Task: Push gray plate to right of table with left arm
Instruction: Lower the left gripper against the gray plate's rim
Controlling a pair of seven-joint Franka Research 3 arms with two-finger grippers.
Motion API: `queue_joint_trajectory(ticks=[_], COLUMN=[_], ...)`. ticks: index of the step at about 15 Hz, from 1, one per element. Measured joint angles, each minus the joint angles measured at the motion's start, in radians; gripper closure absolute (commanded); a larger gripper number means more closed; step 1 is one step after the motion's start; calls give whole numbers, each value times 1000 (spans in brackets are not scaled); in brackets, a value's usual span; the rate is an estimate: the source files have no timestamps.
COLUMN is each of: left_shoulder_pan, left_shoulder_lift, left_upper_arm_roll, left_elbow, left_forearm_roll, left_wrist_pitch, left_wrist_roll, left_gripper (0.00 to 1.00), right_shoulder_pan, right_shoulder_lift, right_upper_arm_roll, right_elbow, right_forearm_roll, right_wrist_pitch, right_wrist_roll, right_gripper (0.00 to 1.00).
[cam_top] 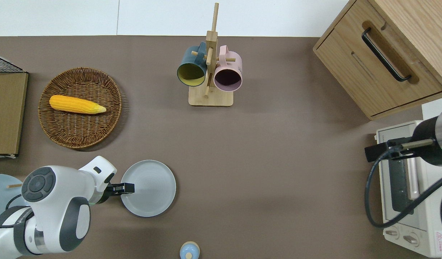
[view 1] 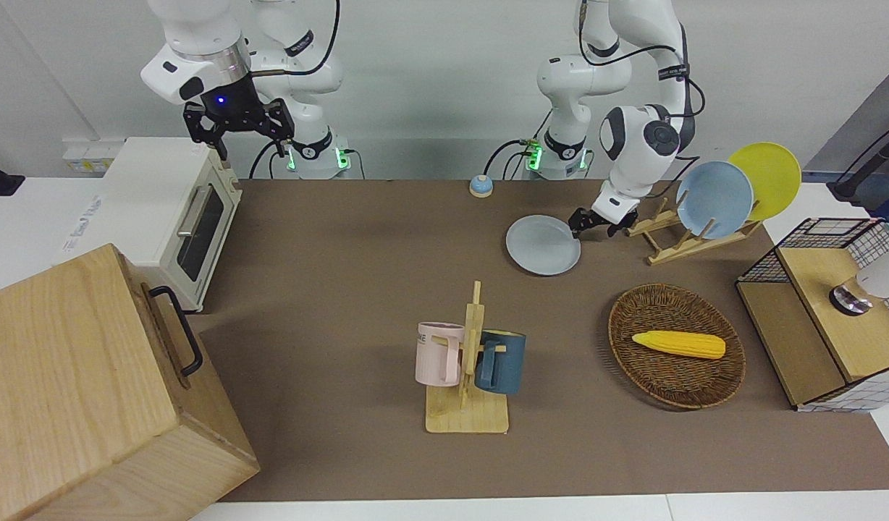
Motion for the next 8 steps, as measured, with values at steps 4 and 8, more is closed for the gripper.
queue_joint_trajectory(ticks=[4,8], left_shoulder_pan=[-18,-18], left_shoulder_lift=[16,21], left_upper_arm_roll=[-2,-1], left_elbow=[0,0], left_forearm_roll=[-2,-2], left_wrist_pitch=[15,17], left_wrist_roll=[-23,-25], left_gripper=[665,999], right_shoulder_pan=[0,0], right_shoulder_lift=[0,0], right_upper_arm_roll=[0,0], right_elbow=[0,0], right_forearm_roll=[0,0], right_wrist_pitch=[0,0], right_wrist_roll=[0,0], right_gripper=[5,5])
